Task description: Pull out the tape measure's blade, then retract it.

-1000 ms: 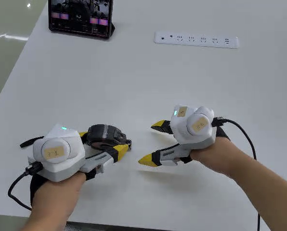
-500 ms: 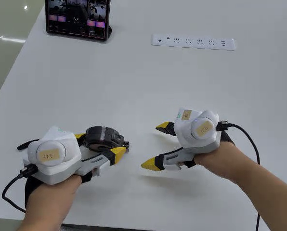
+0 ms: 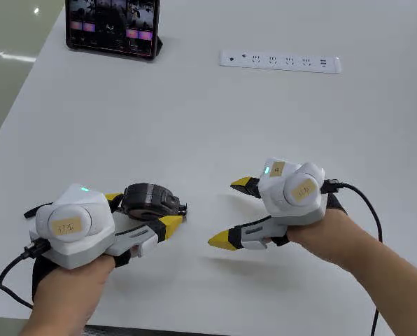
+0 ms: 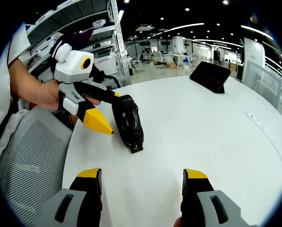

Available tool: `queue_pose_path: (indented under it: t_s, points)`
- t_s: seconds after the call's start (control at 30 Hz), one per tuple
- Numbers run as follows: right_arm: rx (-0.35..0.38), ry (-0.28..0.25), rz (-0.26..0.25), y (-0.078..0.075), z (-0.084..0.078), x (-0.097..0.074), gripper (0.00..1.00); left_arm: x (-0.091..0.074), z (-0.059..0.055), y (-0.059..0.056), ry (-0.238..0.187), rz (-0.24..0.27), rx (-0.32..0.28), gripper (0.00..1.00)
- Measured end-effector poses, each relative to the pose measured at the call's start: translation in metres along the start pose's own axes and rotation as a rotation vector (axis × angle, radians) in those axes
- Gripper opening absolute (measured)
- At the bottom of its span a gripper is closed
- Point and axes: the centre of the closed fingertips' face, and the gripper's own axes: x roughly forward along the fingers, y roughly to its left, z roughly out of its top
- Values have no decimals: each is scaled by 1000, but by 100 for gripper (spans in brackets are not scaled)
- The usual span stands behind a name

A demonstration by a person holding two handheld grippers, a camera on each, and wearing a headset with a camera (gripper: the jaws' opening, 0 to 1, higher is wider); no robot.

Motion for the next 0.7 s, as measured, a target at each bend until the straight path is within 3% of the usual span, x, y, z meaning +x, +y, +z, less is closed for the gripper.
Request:
queue_pose_path:
  t_s: [0.7]
  points:
    - [15, -36, -40, 0, -2, -21, 71, -4, -3, 2, 12, -21, 44, 80]
